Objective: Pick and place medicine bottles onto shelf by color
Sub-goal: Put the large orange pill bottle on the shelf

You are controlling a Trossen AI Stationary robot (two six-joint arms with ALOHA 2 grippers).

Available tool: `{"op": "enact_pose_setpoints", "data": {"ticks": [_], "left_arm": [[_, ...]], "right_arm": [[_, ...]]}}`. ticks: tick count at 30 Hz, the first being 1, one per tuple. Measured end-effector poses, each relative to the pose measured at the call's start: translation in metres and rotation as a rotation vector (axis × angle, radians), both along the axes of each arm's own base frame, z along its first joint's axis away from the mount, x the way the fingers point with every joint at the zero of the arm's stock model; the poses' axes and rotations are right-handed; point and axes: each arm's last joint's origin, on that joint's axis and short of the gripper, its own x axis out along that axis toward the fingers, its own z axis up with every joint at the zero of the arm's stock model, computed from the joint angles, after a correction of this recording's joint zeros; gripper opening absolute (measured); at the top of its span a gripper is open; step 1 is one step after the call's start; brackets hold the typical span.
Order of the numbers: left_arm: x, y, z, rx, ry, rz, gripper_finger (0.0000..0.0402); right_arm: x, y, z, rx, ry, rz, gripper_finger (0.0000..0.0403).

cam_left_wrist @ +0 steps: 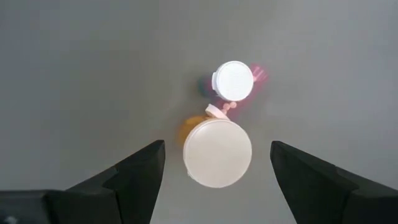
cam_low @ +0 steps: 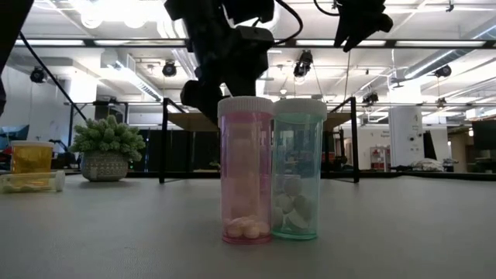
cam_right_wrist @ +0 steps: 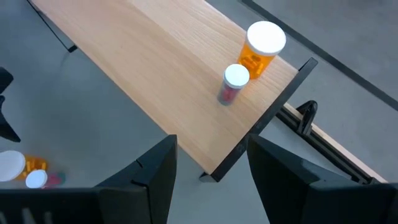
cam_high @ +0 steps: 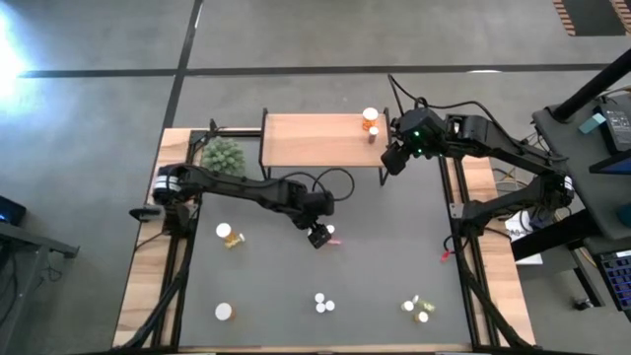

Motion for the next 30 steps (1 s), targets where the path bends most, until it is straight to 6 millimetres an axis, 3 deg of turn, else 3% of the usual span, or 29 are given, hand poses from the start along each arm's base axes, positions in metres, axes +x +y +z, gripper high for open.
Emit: {"op": "enact_pose_setpoints", "data": {"ticks": [30], "left_arm": [[0.003,-0.007,-0.033,0.001,0.035,-0.010,0.0276]], "right_arm": [[0.000,0.000,0.000,0.000,0.000,0.000,0.0185]]}}
